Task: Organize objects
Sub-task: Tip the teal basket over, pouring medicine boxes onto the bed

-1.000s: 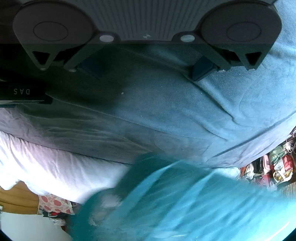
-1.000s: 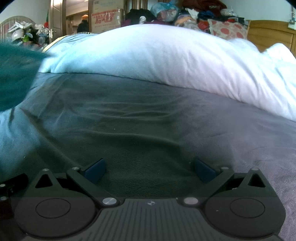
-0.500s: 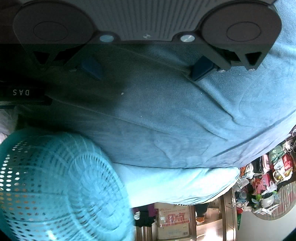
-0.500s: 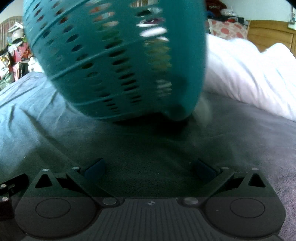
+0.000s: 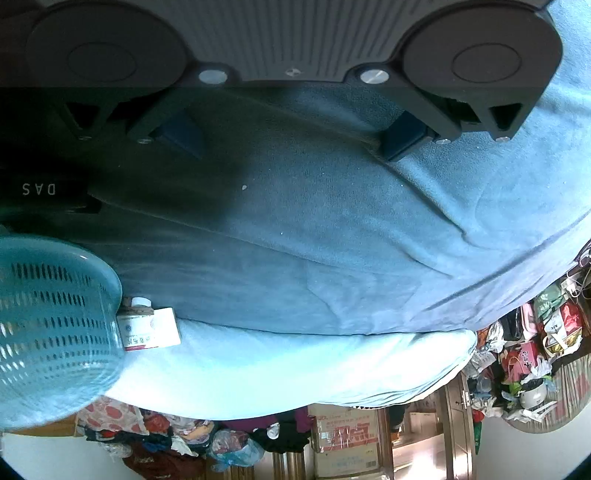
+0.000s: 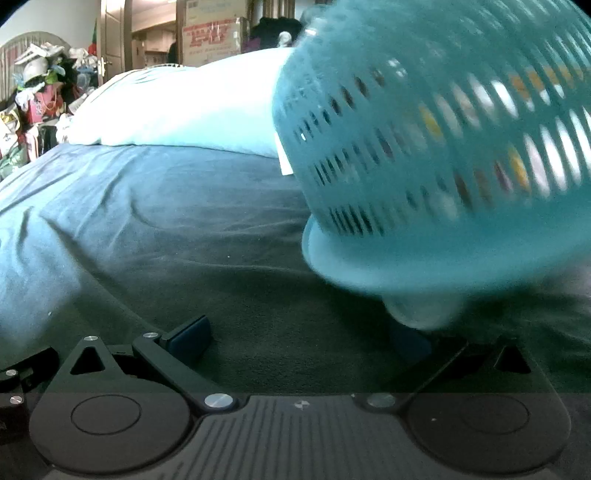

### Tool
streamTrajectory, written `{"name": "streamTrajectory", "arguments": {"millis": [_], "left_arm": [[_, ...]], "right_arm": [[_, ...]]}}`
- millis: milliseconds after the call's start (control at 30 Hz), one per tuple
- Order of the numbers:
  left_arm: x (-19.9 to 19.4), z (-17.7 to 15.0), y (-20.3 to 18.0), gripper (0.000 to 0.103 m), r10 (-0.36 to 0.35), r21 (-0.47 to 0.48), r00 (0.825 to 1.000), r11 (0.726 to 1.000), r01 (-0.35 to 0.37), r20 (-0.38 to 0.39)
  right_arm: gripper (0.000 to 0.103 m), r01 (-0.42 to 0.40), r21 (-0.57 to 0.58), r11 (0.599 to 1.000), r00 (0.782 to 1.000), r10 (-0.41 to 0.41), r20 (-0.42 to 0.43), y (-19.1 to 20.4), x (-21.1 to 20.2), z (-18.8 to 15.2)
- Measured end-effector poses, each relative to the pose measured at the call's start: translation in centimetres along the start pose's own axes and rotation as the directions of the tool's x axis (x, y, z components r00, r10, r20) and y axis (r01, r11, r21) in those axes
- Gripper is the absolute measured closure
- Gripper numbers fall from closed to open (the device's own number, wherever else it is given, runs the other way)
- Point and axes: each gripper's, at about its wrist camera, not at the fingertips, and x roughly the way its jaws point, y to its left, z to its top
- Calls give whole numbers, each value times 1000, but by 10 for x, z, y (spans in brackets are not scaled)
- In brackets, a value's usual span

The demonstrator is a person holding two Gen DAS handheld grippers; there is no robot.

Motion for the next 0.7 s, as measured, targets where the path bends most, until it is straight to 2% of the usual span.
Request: {"name": "streamTrajectory", "arguments": {"millis": [700], "left_arm": [[0, 1, 0, 0, 7, 11, 1000, 1000, -7, -3]], "right_arm": [[0, -2, 7, 1000, 1000, 2, -2, 2, 2, 1]]}}
